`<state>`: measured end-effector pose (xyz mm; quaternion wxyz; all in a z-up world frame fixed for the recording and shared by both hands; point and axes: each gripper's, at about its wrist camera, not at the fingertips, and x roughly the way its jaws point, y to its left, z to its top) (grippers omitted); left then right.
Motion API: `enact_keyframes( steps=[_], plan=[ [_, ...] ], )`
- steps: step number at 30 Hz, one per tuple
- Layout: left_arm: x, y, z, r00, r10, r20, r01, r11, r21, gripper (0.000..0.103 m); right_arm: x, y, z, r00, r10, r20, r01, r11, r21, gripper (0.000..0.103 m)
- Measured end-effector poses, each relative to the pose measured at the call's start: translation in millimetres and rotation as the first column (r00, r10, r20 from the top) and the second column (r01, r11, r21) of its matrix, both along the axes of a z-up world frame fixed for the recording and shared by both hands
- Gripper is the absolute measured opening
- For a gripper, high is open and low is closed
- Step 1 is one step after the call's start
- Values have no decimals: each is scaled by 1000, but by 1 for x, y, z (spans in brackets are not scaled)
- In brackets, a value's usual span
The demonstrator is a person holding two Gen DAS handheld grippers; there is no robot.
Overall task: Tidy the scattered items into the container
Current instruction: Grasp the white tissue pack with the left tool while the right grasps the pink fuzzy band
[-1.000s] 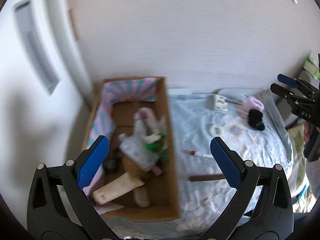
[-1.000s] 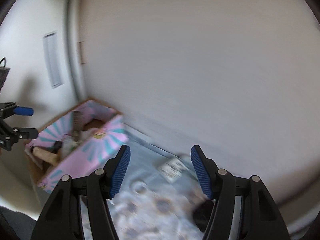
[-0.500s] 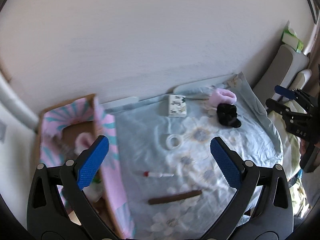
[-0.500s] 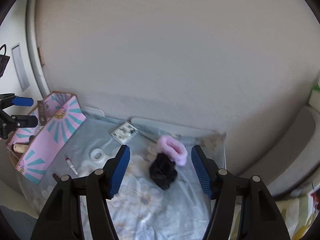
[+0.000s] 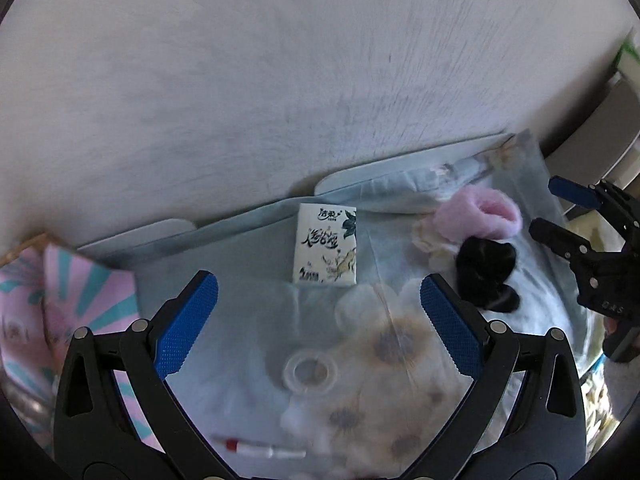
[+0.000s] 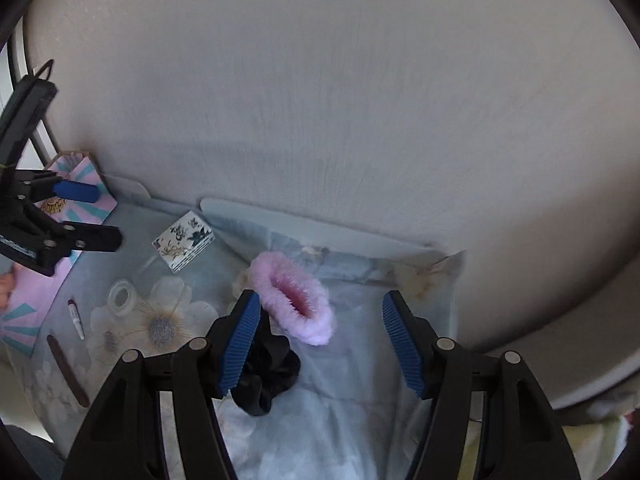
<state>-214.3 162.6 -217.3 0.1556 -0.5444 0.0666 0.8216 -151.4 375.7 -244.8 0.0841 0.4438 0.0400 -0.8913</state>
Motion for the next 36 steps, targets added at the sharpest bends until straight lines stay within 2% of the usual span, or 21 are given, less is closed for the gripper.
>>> enact_keyframes(
  steps=[3,10,15,19,21,22,23,24,25,26,30,36],
  plan=[
    [-9,10,-17,1000,-10,18,10,1000,-12,101,-9,1,-14,999,20,29,-19,999,-39,60],
    [-22,23,-46,999,-4,37,5,1000,-25,101,-28,-4,-35,996,54,70,-51,997,-52,60],
    [-25,24,-62,998,9,64,-8,1000,-24,98,-35,2,-42,995,67,76,-58,992,-108,60],
    [-22,23,-66,999,8,49,-5,999,-47,88,-37,2,-43,993,89,82,-77,988,-135,59],
    [-19,22,-65,999,8,36,-6,998,-55,83,-36,1,-44,991,110,82,-97,984,-148,47],
    [-17,21,-64,1000,8,28,-7,999,-53,75,-35,0,-45,989,123,85,-109,982,-156,36],
    [-16,20,-63,1000,9,19,-8,999,-49,66,-34,-2,-45,988,128,85,-114,982,-152,30],
    [-14,18,-61,1000,10,11,-9,999,-46,60,-33,-3,-44,988,132,82,-119,982,-144,28],
    [-13,16,-60,1000,11,4,-10,999,-44,48,-32,-5,-44,987,140,80,-128,982,-139,25],
    [-12,15,-58,1000,11,0,-11,999,-43,44,-31,-6,-43,987,143,77,-132,982,-132,24],
    [-7,11,-54,999,24,-24,-25,999,-36,43,-29,-1,-39,988,141,61,-133,984,-118,21],
    [13,10,-19,992,0,-125,-4,999,-32,43,-23,11,-17,990,143,12,-139,978,-155,20]
  ],
)
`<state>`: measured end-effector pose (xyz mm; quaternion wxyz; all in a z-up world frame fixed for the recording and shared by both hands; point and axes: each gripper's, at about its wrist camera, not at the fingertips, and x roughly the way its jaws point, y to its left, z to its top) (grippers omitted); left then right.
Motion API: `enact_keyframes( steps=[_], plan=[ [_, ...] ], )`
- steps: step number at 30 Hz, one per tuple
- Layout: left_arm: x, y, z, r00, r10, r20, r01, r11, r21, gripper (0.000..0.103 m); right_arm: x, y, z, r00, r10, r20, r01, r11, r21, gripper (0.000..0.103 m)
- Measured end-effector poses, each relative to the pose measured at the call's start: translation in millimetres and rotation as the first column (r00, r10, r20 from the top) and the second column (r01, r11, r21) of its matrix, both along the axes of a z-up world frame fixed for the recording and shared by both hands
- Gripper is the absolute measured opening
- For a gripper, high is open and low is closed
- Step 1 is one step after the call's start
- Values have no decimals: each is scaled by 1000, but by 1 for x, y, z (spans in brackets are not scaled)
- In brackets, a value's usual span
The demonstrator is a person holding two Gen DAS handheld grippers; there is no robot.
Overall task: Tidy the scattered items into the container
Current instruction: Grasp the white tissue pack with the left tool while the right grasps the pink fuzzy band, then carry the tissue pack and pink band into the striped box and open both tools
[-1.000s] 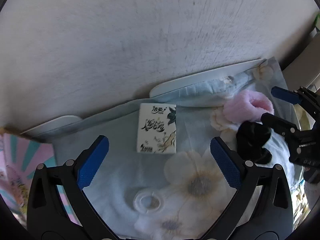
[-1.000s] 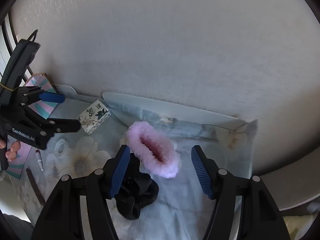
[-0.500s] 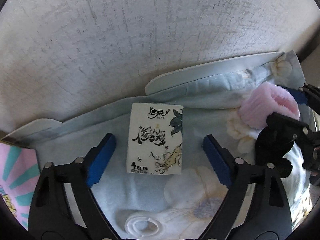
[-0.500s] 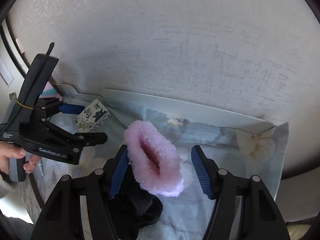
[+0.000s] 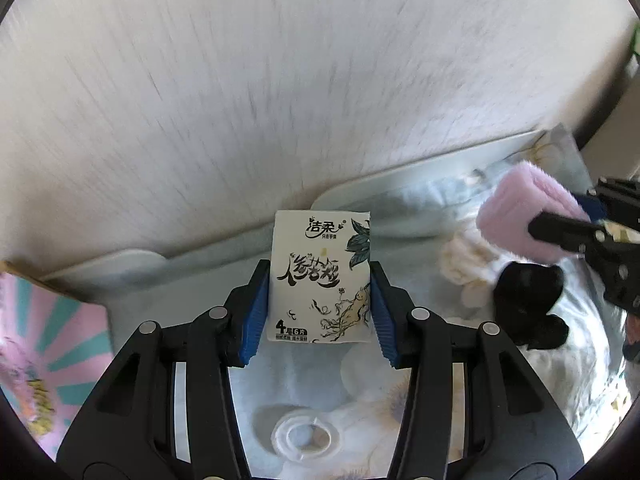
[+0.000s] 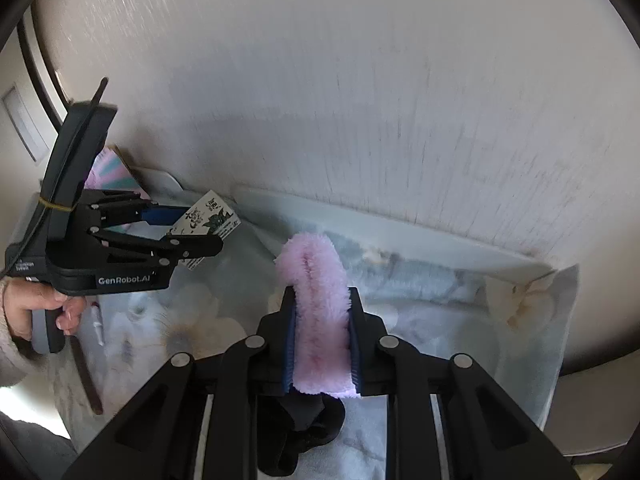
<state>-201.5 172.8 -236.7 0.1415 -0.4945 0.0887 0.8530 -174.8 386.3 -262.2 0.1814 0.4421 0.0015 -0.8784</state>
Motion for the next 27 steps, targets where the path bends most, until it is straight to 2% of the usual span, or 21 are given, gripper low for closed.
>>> enact_keyframes(
  steps=[2,4,8,11,16,22,27],
  plan=[
    [7,-1,15,1000,3,-31,-3,1000,-1,43,2,2,13,1000,-6,-23,6,1000,3,20],
    [17,-5,36,999,9,-52,-8,1000,30,43,8,3,31,998,-3,-58,4,1000,27,20],
    [43,-23,84,995,27,-95,-18,995,94,43,32,-8,84,988,42,-148,-37,999,40,20],
    [63,-37,119,991,58,-120,-46,994,102,43,46,-27,120,976,92,-198,-84,995,46,20],
    [105,-96,160,975,162,-154,-147,983,108,43,54,-76,159,960,172,-221,-166,985,48,20],
    [154,-161,172,943,284,-172,-279,959,53,43,56,-145,175,922,313,-229,-308,950,60,20],
    [188,-218,156,902,415,-120,-409,910,72,43,51,-207,168,886,415,-206,-414,909,49,20]
  ],
)
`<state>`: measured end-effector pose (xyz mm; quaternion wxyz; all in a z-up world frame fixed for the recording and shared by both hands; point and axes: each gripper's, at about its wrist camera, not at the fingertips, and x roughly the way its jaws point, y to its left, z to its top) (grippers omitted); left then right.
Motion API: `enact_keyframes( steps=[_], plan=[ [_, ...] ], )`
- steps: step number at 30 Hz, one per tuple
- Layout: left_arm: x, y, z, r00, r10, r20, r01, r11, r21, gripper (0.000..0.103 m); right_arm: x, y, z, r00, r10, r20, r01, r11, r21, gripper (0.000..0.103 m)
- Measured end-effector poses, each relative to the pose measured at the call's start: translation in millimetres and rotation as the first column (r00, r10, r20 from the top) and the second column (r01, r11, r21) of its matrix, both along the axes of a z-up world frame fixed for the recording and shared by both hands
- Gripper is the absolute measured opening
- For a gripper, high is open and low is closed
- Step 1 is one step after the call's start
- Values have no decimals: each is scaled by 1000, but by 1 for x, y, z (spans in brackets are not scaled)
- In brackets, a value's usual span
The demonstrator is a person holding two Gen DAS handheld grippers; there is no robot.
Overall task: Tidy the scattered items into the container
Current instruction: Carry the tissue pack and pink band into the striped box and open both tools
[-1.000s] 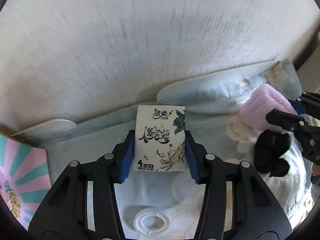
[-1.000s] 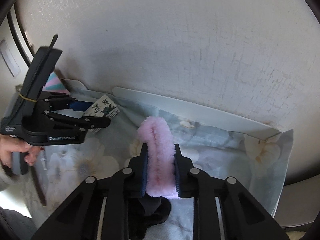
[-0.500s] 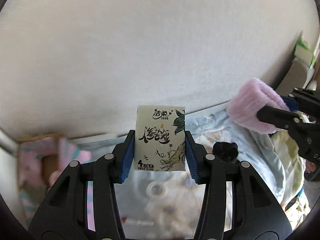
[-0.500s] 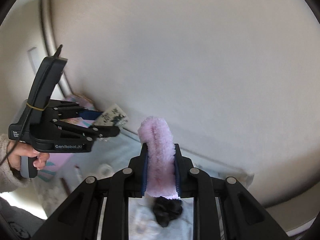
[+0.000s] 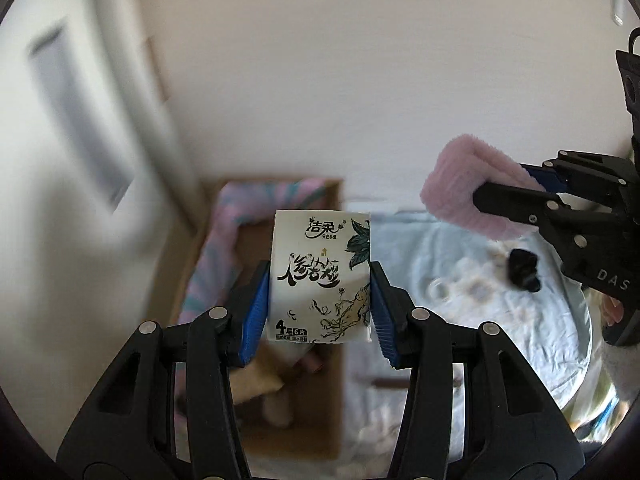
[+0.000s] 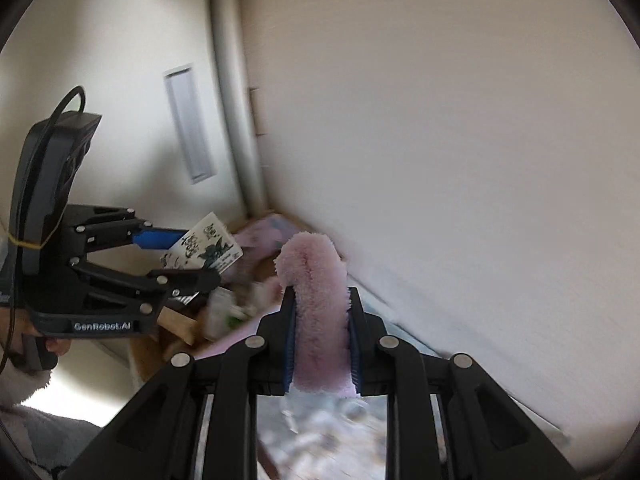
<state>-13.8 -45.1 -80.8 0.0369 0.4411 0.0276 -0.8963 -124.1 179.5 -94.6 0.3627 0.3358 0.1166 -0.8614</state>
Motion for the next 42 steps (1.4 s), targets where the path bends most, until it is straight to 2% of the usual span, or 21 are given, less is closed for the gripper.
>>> enact_keyframes(
  steps=[3,5,7,13,15,17,18,20,22,24,29,35,38,42],
  plan=[
    [15,-26,-16,997,61,36,-62,998,25,43,-7,-40,-21,999,46,10,-47,999,10,20],
    [22,-35,-25,995,86,55,-88,996,34,43,-8,-58,-33,997,62,47,-62,998,-4,20],
    [25,-40,-33,993,98,71,-101,994,48,43,-17,-74,-42,994,68,85,-67,998,-19,20],
    [24,-48,-50,989,103,103,-112,990,86,44,-23,-128,-53,988,100,115,-100,995,-11,20],
    [21,-55,-49,987,104,123,-116,989,95,53,-22,-137,-55,984,122,131,-122,992,-4,22],
    [21,-58,-49,985,114,126,-128,986,105,90,-24,-148,-60,983,116,143,-120,993,19,27],
    [23,-59,-47,987,118,113,-131,985,108,96,-24,-151,-63,983,108,147,-113,993,28,28],
    [28,-59,-44,990,110,85,-119,986,113,102,-27,-151,-66,983,89,161,-94,995,25,34],
    [24,-59,-44,992,98,82,-105,991,86,102,-29,-149,-67,981,76,176,-76,997,-9,44],
    [20,-58,-45,992,94,88,-99,993,56,102,-33,-153,-67,983,63,174,-58,998,-30,46],
    [17,-55,-38,996,56,74,-60,997,57,102,-31,-134,-51,993,-6,119,12,999,-53,46],
    [11,-34,-23,999,-23,48,22,999,33,102,-23,-70,-31,993,-115,37,116,993,-29,46],
    [8,-20,-15,997,-65,34,64,997,33,102,-19,-33,-25,981,-194,3,194,981,-5,46],
    [-2,8,-6,990,-144,17,143,989,28,102,-11,25,-22,945,-327,-14,327,945,9,46]
  ],
)
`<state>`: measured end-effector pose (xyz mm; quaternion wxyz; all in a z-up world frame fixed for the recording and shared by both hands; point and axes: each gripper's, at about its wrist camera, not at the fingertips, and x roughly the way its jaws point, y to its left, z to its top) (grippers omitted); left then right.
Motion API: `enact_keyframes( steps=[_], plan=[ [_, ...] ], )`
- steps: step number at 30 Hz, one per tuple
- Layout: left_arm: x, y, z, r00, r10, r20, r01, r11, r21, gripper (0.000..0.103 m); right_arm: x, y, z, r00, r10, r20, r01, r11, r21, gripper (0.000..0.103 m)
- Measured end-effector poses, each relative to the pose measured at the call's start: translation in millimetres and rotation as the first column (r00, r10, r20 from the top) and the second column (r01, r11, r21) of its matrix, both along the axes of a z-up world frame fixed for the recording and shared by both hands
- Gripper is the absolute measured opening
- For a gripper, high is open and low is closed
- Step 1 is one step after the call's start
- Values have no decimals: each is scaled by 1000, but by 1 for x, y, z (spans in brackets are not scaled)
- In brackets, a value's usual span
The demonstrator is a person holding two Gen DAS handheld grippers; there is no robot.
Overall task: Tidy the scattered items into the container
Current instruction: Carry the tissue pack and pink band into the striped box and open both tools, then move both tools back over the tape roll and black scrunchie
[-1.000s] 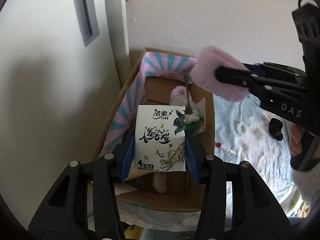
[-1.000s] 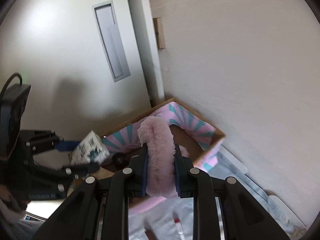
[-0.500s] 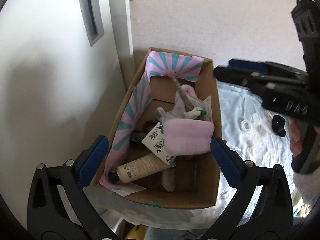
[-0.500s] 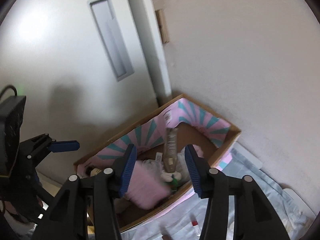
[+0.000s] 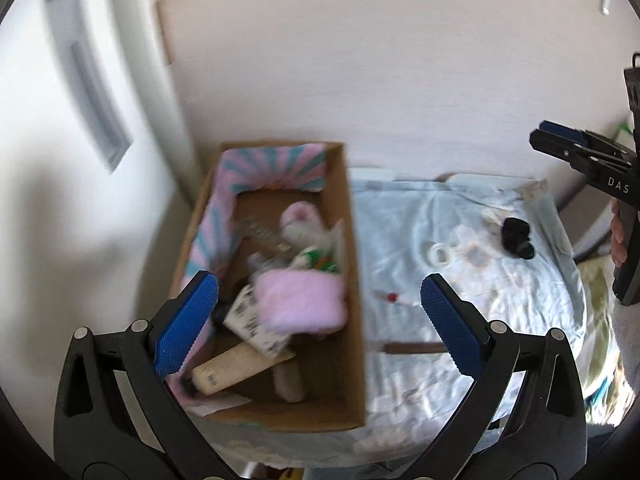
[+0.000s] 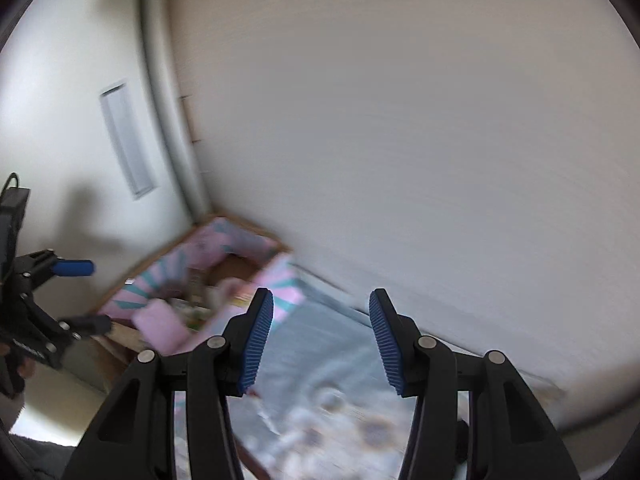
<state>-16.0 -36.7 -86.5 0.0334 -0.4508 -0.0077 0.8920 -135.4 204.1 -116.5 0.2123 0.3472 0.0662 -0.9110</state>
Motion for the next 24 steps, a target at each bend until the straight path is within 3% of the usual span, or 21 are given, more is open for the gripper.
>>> enact_keyframes(
  steps=[4,8,10,18,24],
  plan=[
    [-16,40,2,995,-97,-3,97,995,-13,102,11,48,-1,992,-124,2,124,992,3,48],
    [-31,77,-5,984,-177,-8,176,983,-41,102,22,85,-12,973,-229,30,229,973,-4,59],
    [-40,97,-14,977,-213,5,213,976,-53,102,27,98,-23,964,-261,55,261,965,7,59],
    [-79,150,-72,956,-273,109,281,958,-65,102,30,115,-81,936,-302,179,297,953,55,59],
    [-103,165,-124,943,-281,176,289,957,-23,101,18,116,-124,926,-296,234,274,954,122,59]
  ],
)
